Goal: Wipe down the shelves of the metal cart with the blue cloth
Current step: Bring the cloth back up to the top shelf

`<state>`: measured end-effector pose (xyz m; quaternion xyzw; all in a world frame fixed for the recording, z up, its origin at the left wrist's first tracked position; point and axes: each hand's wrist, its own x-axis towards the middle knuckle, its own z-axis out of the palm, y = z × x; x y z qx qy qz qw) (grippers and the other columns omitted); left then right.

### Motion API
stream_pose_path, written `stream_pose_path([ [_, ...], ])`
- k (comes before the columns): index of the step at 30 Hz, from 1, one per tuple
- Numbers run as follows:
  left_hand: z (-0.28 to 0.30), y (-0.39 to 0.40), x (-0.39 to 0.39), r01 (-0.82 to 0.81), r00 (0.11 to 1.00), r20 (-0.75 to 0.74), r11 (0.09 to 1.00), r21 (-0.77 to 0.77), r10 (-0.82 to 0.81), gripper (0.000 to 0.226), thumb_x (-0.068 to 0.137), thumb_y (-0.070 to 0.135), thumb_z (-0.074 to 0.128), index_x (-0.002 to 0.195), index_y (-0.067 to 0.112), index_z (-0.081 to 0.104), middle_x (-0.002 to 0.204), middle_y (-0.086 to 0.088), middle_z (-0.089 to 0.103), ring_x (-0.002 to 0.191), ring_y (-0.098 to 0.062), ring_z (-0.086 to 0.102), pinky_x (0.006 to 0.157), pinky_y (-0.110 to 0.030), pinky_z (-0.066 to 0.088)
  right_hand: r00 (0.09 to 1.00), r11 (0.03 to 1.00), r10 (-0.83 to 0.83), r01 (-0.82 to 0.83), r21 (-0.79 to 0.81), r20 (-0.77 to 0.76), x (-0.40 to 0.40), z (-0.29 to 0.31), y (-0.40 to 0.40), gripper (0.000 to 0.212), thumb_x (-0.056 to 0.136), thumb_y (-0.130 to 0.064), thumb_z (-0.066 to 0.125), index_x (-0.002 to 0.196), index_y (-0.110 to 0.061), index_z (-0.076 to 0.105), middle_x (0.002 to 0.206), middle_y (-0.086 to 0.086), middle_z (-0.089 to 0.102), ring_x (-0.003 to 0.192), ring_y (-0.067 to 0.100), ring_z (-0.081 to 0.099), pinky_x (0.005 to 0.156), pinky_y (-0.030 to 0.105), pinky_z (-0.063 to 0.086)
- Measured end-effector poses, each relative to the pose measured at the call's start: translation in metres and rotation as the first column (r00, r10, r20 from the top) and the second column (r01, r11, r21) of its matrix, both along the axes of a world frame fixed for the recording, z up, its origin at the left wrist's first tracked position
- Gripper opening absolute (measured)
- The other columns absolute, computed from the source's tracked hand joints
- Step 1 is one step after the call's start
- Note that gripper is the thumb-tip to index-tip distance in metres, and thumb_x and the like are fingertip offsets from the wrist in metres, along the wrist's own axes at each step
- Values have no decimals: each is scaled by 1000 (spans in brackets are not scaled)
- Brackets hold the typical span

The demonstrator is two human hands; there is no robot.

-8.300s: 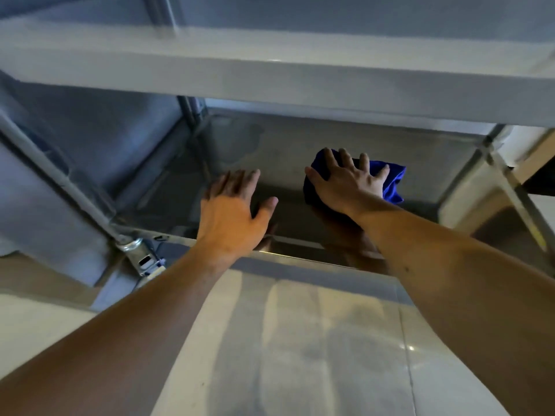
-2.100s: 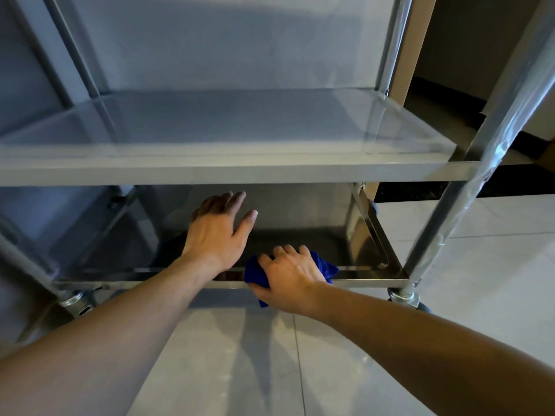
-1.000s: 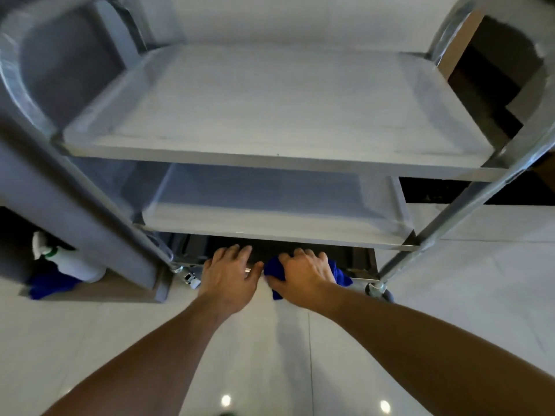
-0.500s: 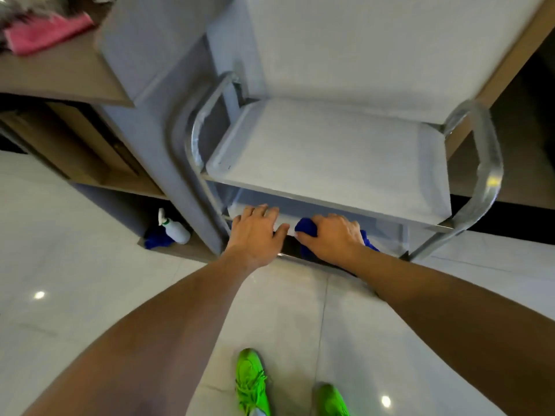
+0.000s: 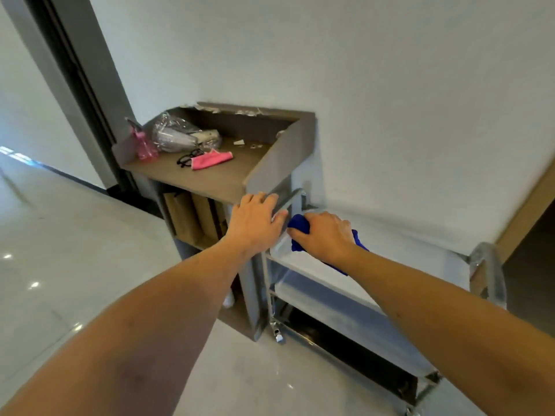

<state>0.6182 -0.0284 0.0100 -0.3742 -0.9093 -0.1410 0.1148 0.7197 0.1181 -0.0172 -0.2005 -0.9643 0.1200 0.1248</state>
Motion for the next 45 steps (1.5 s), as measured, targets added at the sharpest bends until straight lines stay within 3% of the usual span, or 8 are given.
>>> stream_pose_path([
  [6, 70, -36, -49, 8, 997, -82, 996, 91, -1, 58, 96, 58, 33, 142, 24, 43, 147, -6, 47, 137, -28, 38, 109, -50, 33, 995, 995, 10, 0, 96, -102, -40, 60, -40, 41, 96, -63, 44, 111, -27, 57, 96, -3, 62, 84, 17, 56, 76, 37, 41],
  [11, 109, -62, -89, 38, 987, -161, 991, 130, -17, 60, 95, 59, 31, 143, 25, 43, 146, -5, 48, 136, -29, 38, 108, -50, 35, 983, 995, -25, 41, 86, -180, -79, 97, -78, 35, 94, -63, 47, 99, -30, 56, 80, -8, 56, 73, 13, 52, 72, 37, 38],
  [16, 131, -97, -139, 55, 987, -155, 985, 163, -29, 58, 97, 54, 37, 144, 22, 44, 147, -7, 47, 137, -29, 36, 108, -49, 35, 980, 988, -39, 67, 140, -196, -129, 114, -119, 37, 93, -66, 47, 97, -30, 53, 82, -6, 58, 74, 16, 54, 76, 41, 46],
  [20, 133, -119, -171, 74, 985, -167, 987, 140, -50, 57, 97, 53, 41, 145, 21, 43, 147, -6, 48, 137, -29, 37, 110, -49, 35, 975, 990, -48, 75, 121, -216, -162, 118, -140, 42, 94, -66, 46, 106, -28, 59, 88, -6, 61, 80, 16, 58, 84, 46, 53],
  [29, 124, -135, -252, 67, 990, -132, 985, 157, -46, 54, 99, 53, 37, 143, 23, 44, 146, -4, 49, 136, -27, 38, 107, -47, 36, 978, 990, -53, 78, 117, -204, -236, 118, -150, 44, 94, -64, 46, 115, -28, 59, 101, -4, 65, 92, 17, 58, 92, 49, 48],
  [36, 118, -107, -315, 61, 991, -131, 985, 162, -40, 53, 99, 51, 37, 143, 22, 45, 146, -4, 48, 136, -27, 37, 108, -46, 36, 979, 992, -66, 85, 91, -194, -309, 103, -117, 46, 95, -64, 44, 116, -28, 61, 104, -3, 66, 93, 17, 57, 92, 50, 44],
  [45, 92, -51, -406, 52, 996, -75, 994, 101, -44, 54, 98, 54, 36, 142, 24, 47, 146, -4, 49, 136, -26, 38, 110, -50, 36, 993, 989, -105, 110, 97, -55, -404, 79, -56, 51, 94, -68, 44, 114, -24, 61, 111, 3, 64, 103, 25, 58, 95, 54, 42],
])
